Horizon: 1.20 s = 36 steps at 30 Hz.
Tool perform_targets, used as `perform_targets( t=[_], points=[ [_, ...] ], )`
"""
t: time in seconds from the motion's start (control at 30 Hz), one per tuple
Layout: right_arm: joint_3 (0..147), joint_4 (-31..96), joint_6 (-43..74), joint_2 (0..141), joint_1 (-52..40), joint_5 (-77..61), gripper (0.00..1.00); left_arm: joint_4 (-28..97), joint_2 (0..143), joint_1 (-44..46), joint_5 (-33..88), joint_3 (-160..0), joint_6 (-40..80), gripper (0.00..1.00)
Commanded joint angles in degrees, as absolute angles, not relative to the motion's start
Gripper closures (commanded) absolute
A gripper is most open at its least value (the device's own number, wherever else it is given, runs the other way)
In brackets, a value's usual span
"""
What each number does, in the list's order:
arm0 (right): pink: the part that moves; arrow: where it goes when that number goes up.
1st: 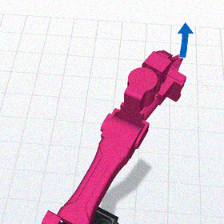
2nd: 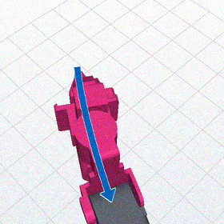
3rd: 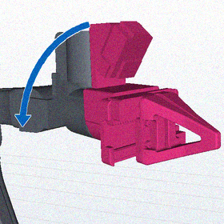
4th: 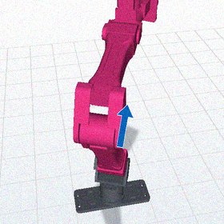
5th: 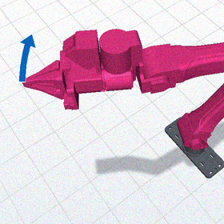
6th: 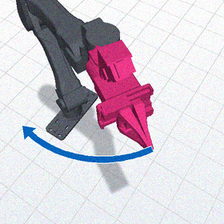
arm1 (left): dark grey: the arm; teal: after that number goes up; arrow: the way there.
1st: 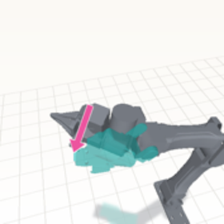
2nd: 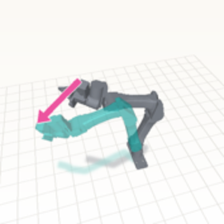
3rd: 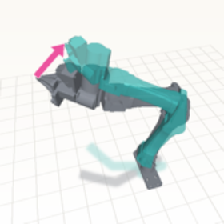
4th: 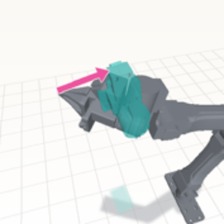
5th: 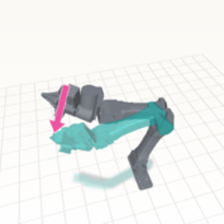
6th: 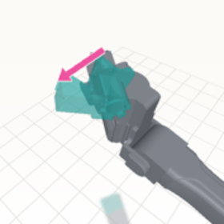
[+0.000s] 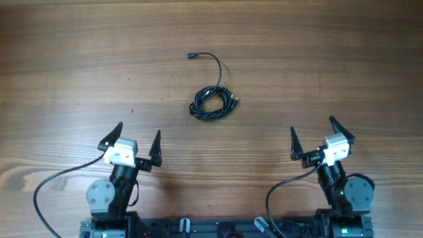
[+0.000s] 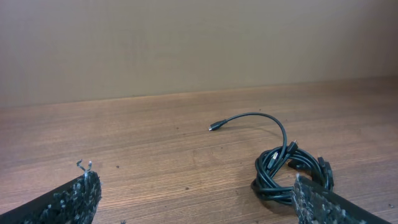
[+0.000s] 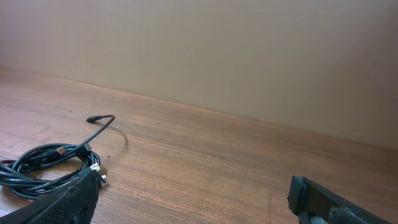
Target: Untangle cables
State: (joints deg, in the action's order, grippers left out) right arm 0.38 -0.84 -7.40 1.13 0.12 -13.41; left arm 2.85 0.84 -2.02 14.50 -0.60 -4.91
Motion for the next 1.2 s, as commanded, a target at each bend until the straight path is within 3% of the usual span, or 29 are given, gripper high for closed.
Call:
perform_targets(
  t=[0.0,1.17],
  points=[
    [0.3,-1.0,-7.5,0.8,-0.1,-12.6,0.00,3.1,0.4,-2.1,14.5,-0.3,-5.7,0.00],
    [0.3,-1.0,-10.8,0.8,-0.1,-12.2,0.00,3.1,0.4,-2.1,14.5,-0.3,-5.7,0.00]
  ],
)
